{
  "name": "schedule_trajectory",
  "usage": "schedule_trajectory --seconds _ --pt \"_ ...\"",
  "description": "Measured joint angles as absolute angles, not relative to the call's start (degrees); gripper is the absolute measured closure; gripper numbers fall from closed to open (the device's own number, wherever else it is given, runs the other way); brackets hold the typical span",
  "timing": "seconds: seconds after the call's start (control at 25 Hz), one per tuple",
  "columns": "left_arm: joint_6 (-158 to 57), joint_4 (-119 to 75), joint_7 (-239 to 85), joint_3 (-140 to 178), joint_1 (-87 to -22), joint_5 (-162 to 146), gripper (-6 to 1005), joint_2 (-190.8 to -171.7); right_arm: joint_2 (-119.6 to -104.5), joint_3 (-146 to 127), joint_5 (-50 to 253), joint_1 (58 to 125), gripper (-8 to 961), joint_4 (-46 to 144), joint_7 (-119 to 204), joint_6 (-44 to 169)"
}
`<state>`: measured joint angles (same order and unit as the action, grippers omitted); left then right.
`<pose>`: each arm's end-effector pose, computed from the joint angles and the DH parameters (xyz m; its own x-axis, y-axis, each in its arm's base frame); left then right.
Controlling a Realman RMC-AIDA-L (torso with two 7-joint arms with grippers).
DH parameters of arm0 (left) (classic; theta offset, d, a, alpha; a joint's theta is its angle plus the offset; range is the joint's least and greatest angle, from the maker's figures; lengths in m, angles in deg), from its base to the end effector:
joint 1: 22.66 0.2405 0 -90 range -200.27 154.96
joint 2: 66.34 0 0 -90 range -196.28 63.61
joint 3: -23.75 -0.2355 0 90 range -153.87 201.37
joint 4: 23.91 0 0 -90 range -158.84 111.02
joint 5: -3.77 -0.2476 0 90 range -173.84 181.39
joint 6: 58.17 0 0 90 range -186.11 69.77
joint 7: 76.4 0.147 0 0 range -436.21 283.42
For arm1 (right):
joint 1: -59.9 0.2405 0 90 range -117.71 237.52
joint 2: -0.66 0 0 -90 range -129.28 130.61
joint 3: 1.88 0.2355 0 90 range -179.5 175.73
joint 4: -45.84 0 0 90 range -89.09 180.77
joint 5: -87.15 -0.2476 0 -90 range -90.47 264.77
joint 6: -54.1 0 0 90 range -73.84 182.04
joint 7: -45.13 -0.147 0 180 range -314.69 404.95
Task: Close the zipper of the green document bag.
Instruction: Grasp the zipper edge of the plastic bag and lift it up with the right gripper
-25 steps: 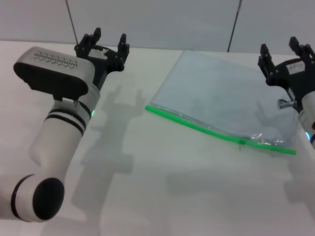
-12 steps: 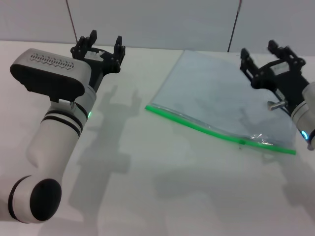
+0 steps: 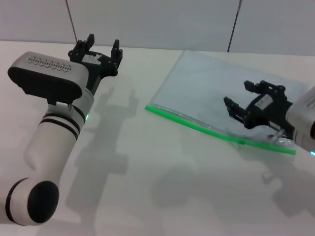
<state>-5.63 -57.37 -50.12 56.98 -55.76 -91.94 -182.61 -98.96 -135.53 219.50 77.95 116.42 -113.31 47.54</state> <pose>-0.2347 0.3968 -0.0749 0.7899 -0.0037 0.6133 0.6057 -0.1524 -0.7810 0.2070 0.3619 -0.0653 0.9323 -0.1621 -0.3232 -0.3507 -0.6232 -0.6990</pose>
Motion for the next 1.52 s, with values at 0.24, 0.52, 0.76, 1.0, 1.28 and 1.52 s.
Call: schedule_trajectory --seconds 0.24,0.52,0.76,1.0,1.28,1.52 --pt "-5.7 -57.3 -50.1 57.0 -55.6 -91.9 381 -182.57 -100.09 -127.4 225.0 71.6 332 125.7 -103.8 63.0" --pt "-5.7 -57.2 -50.1 57.0 -55.1 -91.9 381 -182.53 -109.64 -113.7 227.9 63.9 337 132.9 -84.9 79.7" --pt "-5.7 -57.2 -50.2 57.1 -55.0 -91.9 381 -182.52 -115.43 -108.2 234.4 60.6 336 135.0 -76.9 87.2" --pt "-5.7 -56.8 -50.3 57.1 -54.9 -91.8 381 -182.53 -115.26 -108.5 237.1 60.6 335 135.1 -77.0 89.6" --pt "-5.7 -56.9 -50.3 57.1 -54.9 -91.8 381 -182.53 -115.55 -110.3 245.9 61.0 333 133.3 -80.8 90.1" --pt "-5.7 -56.8 -50.4 57.2 -55.0 -91.8 381 -182.57 -115.58 -110.6 252.0 61.1 332 133.2 -86.1 88.3"
